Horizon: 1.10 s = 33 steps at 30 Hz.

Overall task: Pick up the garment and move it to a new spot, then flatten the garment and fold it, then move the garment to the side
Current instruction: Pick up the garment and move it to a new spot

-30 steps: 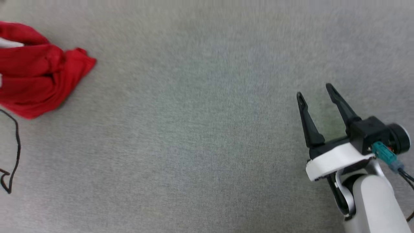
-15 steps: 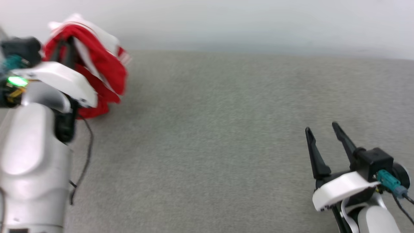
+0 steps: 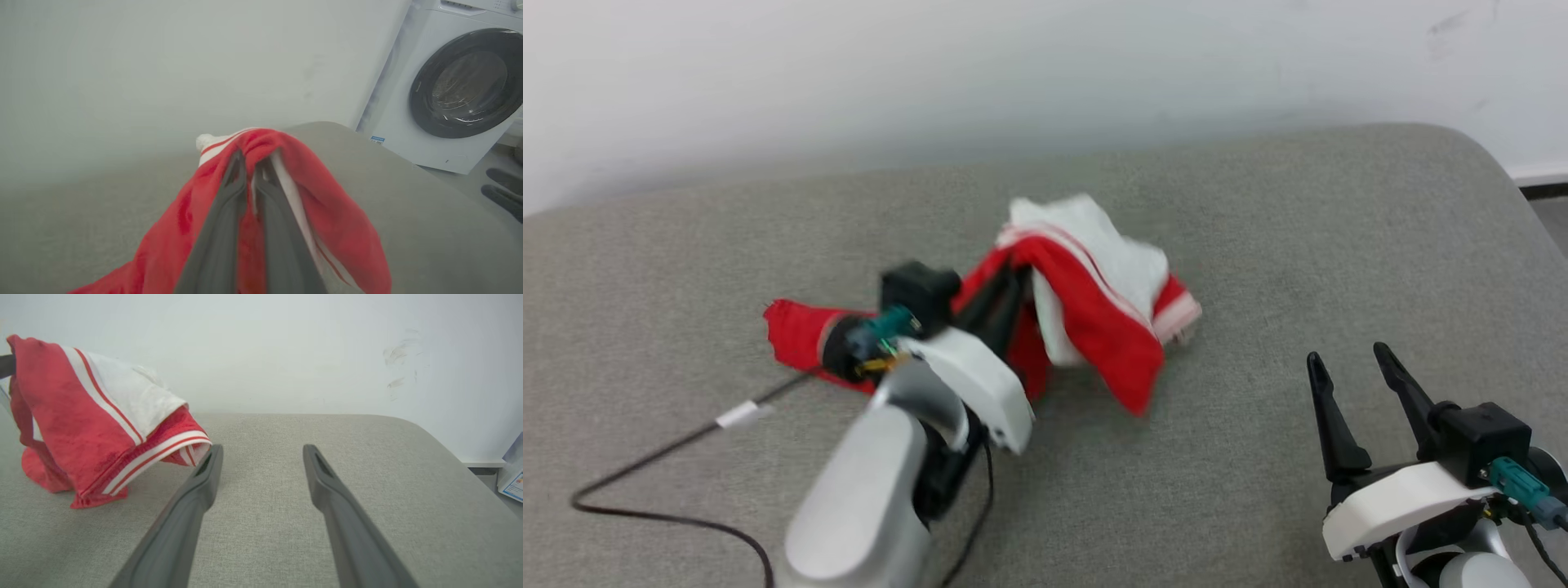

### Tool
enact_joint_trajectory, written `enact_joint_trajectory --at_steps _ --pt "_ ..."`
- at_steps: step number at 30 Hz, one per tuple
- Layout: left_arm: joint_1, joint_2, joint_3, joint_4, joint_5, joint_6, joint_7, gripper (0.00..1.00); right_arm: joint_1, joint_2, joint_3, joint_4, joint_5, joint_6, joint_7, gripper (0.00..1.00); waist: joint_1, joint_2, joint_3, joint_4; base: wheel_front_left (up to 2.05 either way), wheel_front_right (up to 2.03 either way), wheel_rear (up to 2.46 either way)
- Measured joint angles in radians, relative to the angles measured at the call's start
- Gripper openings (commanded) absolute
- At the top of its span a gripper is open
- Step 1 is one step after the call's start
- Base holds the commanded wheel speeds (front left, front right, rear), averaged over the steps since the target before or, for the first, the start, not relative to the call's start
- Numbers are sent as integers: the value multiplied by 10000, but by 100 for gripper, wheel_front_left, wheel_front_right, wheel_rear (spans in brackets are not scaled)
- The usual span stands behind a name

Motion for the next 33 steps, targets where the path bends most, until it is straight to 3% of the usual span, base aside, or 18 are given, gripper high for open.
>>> enact_joint_trajectory --at_steps 6,7,8,9,15,22,33 --pt "1472 -136 -1131 552 -157 -21 297 0 -18 2 2 -2 94 0 -52 100 1 0 452 -150 0 0 0" --pt "1687 -142 -1273 686 -150 -33 376 11 -26 2 8 23 102 0 -81 100 1 0 511 -144 0 0 0" --pt "1885 -148 -1409 838 -188 -38 512 48 -42 2 17 38 138 0 -98 100 1 0 568 -131 0 0 0" --pt "2040 -123 -1618 991 -130 -48 644 100 -67 4 13 63 167 0 -125 100 2 0 611 -97 0 0 0" --pt "2177 -107 -2086 1024 119 -54 44 100 -246 4 -159 240 211 0 -222 100 2 0 707 302 0 0 0" --pt "1923 -94 -1956 274 462 328 -1220 100 -206 4 -433 374 82 0 -173 100 3 0 229 770 0 0 0" --pt "2339 577 -387 -848 215 1795 -1962 100 294 6 -546 163 54 0 119 100 3 0 -576 1182 0 0 0"
